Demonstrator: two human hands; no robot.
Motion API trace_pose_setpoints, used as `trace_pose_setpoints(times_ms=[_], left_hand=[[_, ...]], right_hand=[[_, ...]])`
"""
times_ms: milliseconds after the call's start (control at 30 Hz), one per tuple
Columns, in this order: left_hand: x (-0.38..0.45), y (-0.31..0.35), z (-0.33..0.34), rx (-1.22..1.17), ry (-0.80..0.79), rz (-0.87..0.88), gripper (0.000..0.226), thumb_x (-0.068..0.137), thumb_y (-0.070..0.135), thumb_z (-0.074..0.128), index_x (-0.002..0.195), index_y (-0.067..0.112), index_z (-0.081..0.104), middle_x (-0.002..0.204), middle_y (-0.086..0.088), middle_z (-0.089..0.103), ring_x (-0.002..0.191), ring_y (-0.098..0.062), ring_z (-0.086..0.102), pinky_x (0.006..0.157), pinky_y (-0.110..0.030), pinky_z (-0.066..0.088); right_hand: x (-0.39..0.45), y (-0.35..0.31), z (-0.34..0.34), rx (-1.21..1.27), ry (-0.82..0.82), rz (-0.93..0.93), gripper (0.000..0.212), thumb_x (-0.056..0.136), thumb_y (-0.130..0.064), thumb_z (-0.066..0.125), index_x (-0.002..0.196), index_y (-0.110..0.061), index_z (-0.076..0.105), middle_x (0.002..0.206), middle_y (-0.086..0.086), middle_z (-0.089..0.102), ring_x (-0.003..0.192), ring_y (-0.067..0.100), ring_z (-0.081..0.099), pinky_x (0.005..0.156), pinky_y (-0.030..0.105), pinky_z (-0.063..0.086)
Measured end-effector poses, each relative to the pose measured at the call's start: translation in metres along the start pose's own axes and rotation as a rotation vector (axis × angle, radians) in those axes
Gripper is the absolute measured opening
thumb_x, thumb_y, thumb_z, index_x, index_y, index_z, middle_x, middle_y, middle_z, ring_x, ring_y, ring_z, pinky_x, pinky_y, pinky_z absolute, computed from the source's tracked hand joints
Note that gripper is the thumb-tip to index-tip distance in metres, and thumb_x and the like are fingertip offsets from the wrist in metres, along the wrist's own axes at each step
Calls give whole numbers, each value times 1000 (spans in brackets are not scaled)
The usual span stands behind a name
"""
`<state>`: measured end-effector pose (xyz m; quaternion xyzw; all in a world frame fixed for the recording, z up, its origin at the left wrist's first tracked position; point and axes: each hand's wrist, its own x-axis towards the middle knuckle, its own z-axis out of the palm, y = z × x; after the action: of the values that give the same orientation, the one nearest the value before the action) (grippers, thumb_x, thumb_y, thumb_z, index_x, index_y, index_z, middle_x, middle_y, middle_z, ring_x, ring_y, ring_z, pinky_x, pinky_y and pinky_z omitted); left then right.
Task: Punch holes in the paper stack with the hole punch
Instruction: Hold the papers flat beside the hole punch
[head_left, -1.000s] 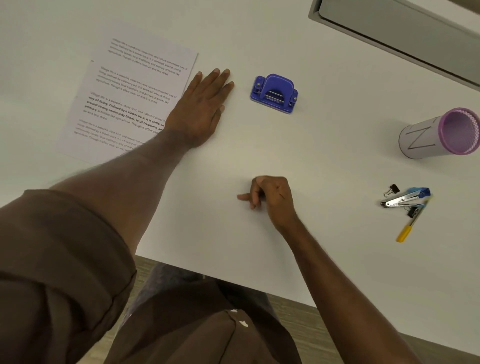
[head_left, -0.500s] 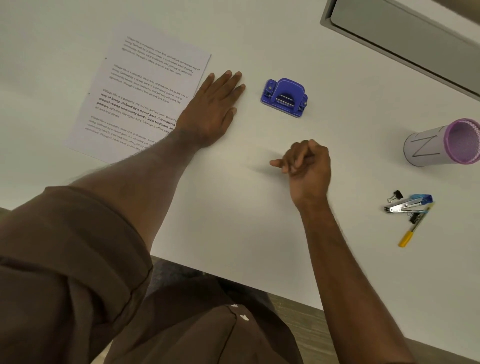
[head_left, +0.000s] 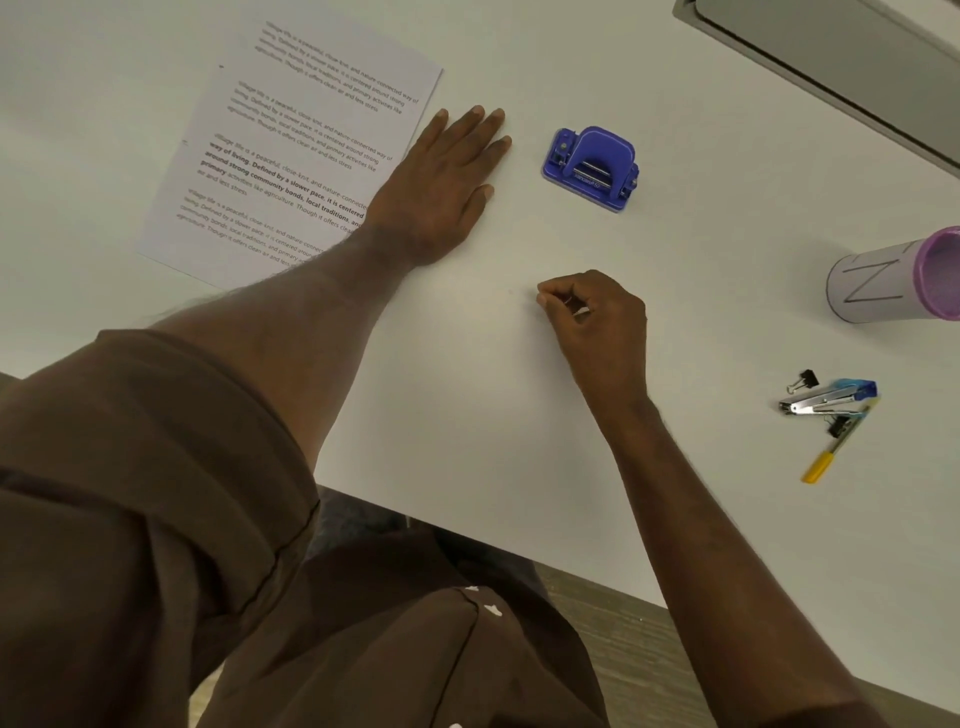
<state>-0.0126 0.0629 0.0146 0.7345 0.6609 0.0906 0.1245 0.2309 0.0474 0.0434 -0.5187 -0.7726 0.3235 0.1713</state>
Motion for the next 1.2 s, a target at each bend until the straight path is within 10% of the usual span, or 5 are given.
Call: trace_pose_setpoints(times_ms=[833,1200], left_hand=[[1,-1,4,-11,27,4,55,105,28,28,157,10,30,168,-9,21,156,-28,17,128,-47,11],[3,-4,8,-39,41,18,54,106,27,31,157,10,31,168,-10,22,156,-28,17,128,-46,10]], right_hand=[[32,-53,34,-871,-420,-284,19,84,14,53,94,0,62,93,15,61,86,31,60,60,34,35],[38,-23,18,-349,-307,78,9,83,-16,56,84,-8,59,80,2,61,74,24,59,67,36,48]])
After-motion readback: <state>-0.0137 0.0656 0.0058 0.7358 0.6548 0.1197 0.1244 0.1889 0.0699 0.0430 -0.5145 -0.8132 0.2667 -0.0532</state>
